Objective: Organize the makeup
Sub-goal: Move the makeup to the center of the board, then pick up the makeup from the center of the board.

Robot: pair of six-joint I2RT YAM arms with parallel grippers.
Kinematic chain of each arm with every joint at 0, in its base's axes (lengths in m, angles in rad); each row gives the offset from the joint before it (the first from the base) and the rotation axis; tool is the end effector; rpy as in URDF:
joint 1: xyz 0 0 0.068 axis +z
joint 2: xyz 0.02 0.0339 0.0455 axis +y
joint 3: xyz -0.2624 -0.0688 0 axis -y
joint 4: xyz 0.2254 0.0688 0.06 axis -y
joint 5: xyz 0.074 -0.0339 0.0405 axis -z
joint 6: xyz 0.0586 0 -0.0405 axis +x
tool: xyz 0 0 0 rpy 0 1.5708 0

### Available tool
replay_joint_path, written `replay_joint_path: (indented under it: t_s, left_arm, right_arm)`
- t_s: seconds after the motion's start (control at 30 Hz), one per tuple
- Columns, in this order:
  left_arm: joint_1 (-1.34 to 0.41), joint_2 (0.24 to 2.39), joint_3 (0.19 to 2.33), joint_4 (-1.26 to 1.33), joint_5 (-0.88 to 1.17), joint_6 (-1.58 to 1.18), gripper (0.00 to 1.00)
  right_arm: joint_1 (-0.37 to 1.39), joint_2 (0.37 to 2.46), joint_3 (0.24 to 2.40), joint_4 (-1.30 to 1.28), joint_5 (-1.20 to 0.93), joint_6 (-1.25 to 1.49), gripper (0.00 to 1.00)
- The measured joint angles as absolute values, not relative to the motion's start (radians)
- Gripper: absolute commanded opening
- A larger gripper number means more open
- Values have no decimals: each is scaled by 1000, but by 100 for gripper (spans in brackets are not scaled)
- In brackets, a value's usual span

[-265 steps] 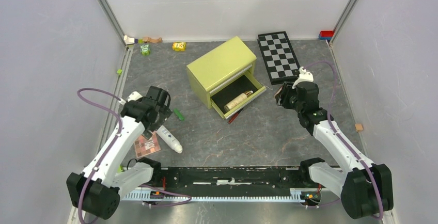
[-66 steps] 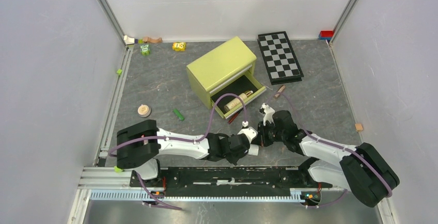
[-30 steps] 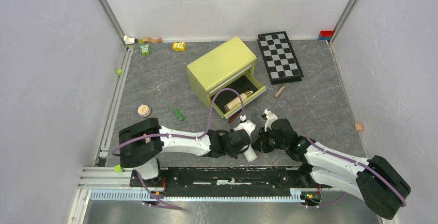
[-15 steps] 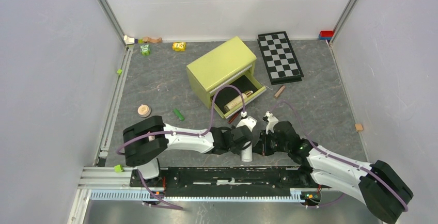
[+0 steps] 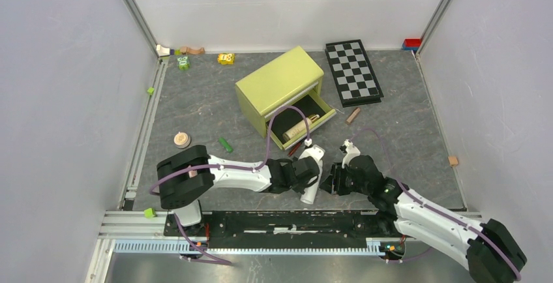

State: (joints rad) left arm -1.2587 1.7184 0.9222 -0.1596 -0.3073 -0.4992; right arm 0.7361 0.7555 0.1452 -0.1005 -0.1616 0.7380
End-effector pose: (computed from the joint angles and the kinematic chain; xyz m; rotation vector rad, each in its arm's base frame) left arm 0.1194 -0.3125 0.1479 0.8113 2.3639 -0.3638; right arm 0.1034 0.1064 0.1274 -0.0889 2.4562 0.9044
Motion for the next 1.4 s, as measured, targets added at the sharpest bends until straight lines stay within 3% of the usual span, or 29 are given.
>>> replay_joint_path:
  t_s: [0.37,0.67,1.17,1.4]
  left_arm:
    - [-1242,1683,881,-149,-301,-499,2]
    - [-1238,1679,874,-139,-280,-496,2]
    - [-1236,1677,869,-120,-233,-475,2]
    - [-1237,1683,875,-113,-181,-469,2]
  right_arm:
    - [736,614,145,-205,-44,862,63]
    - [736,651,123,-109,-117,951,70]
    - [736,759,53,151,-159,1064,71]
    - [733,772,35,194,-154,1103,65]
